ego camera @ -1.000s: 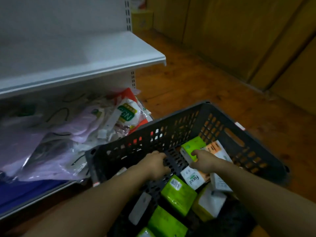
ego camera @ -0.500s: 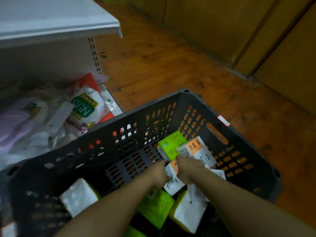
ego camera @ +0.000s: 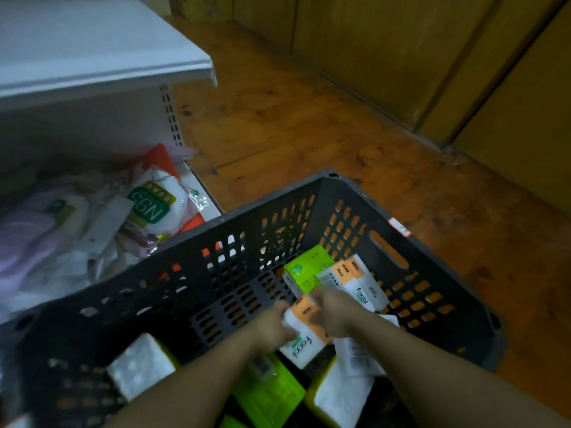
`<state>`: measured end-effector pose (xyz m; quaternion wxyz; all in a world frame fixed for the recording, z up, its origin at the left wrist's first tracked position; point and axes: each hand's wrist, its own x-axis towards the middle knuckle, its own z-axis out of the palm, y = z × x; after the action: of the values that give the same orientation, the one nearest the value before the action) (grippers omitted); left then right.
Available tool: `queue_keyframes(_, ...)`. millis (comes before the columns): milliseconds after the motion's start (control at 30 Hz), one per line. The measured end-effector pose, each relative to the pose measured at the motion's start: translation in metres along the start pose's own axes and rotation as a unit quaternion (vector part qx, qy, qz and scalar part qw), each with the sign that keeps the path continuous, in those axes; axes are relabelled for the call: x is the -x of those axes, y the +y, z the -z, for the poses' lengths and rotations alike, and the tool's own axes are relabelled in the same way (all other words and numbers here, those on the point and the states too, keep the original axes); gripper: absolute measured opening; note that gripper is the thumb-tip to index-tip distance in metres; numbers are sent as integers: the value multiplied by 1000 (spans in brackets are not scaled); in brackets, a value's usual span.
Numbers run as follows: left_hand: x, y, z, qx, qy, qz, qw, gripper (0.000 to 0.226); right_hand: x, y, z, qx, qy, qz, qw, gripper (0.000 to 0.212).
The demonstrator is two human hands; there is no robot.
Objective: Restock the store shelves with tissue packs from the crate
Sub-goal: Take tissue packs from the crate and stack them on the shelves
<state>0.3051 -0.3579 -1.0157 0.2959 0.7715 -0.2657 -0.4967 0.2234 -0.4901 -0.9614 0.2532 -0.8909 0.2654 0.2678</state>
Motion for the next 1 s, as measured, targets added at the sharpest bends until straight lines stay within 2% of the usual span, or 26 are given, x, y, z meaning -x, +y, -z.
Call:
queue_keyframes(67, 18, 6, 26, 84, 64, -18, 994, 36, 6, -8, 11, -147, 56, 27, 987, 40)
queue_keyframes(133, 43, 16, 57, 161, 114, -35, 980, 45, 18, -28, 23, -253, 101, 55, 960, 29)
queue_keyframes(233, 89, 33, 99, 223, 170, -55, 958, 53, 38, -69, 39, -364, 125, 93, 918, 24)
queue_keyframes(333, 130, 49, 124, 271, 226, -91, 931, 50, 57, -106, 54, -422, 169, 150, 878, 39)
queue_keyframes(433, 186, 62, 150, 251, 315, -150, 903, 46, 83, -157, 73, -408, 252, 229, 847, 47)
queue_keyframes(500, 225, 66, 170, 248, 382, -189, 870, 44, 98, -192, 84, -384, 301, 276, 828, 48)
queue_keyframes(600, 284, 67, 200, 253, 447, -207, 832, 34, 117, -247, 93, -369, 324, 332, 805, 43)
queue_keyframes(633, 301, 62, 210, 249, 465, -208, 824, 28, 124, -266, 94, -355, 323, 354, 803, 43)
queue_keyframes(700, 337, 52, 228, 236, 498, -199, 811, 20, 138, -302, 95, -310, 295, 383, 819, 52)
queue_keyframes(767, 365, 40, 242, 226, 527, -194, 796, 21, 149, -333, 92, -254, 252, 405, 842, 67)
queue_keyframes(833, 394, 30, 255, 217, 541, -180, 792, 26, 157, -364, 88, -209, 224, 433, 848, 75)
queue_keyframes(1000, 453, 3, 283, 76, 604, -135, 782, 50, 168, -430, 74, -198, 216, 477, 829, 63)
